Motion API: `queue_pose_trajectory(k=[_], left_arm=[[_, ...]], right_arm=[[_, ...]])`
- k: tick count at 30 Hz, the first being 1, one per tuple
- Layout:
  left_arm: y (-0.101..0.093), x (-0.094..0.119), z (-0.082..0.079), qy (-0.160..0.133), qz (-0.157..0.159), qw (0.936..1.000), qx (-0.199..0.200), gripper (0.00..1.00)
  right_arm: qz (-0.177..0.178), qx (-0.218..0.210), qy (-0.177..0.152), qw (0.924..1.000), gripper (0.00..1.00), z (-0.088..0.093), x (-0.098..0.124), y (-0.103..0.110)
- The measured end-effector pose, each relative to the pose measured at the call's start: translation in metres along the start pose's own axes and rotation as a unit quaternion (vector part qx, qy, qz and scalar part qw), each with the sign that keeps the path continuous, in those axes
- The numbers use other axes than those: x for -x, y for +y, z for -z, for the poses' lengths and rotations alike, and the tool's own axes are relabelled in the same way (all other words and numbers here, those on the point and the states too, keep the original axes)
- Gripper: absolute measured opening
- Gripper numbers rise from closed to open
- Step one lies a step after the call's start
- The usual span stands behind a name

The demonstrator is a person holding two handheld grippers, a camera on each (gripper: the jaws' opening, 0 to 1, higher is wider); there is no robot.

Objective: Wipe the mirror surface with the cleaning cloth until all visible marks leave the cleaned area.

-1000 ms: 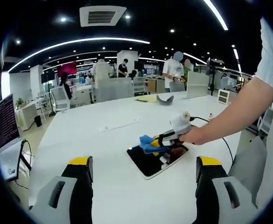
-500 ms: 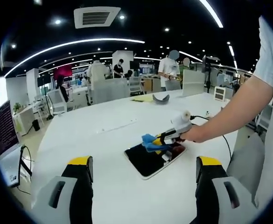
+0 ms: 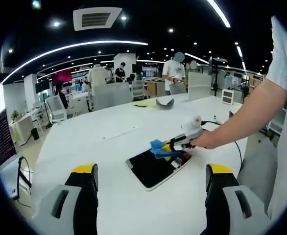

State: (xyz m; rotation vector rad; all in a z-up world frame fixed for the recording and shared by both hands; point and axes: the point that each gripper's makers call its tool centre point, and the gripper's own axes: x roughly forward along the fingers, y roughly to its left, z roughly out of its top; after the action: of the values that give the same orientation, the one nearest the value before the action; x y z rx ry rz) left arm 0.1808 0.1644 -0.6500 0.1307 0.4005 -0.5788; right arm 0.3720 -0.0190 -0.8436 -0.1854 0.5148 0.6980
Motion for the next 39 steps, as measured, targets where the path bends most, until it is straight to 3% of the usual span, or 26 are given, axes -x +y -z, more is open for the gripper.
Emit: queue_pose_trajectory(k=[18, 39], left_arm=[[-0.012, -0.009, 0.003, 0.005, 0.014, 0.9999, -0.004, 0.91], [-0.016, -0.002, 0.004, 0.003, 0.020, 0.9997, -0.013, 0.90]], right_arm=[[0.032, -0.018, -0.003, 0.9993, 0.03, 0.011, 0.017, -0.020], [0.066, -0.036, 0.001, 0.9972, 0.04, 0.018, 0.033, -0.026]])
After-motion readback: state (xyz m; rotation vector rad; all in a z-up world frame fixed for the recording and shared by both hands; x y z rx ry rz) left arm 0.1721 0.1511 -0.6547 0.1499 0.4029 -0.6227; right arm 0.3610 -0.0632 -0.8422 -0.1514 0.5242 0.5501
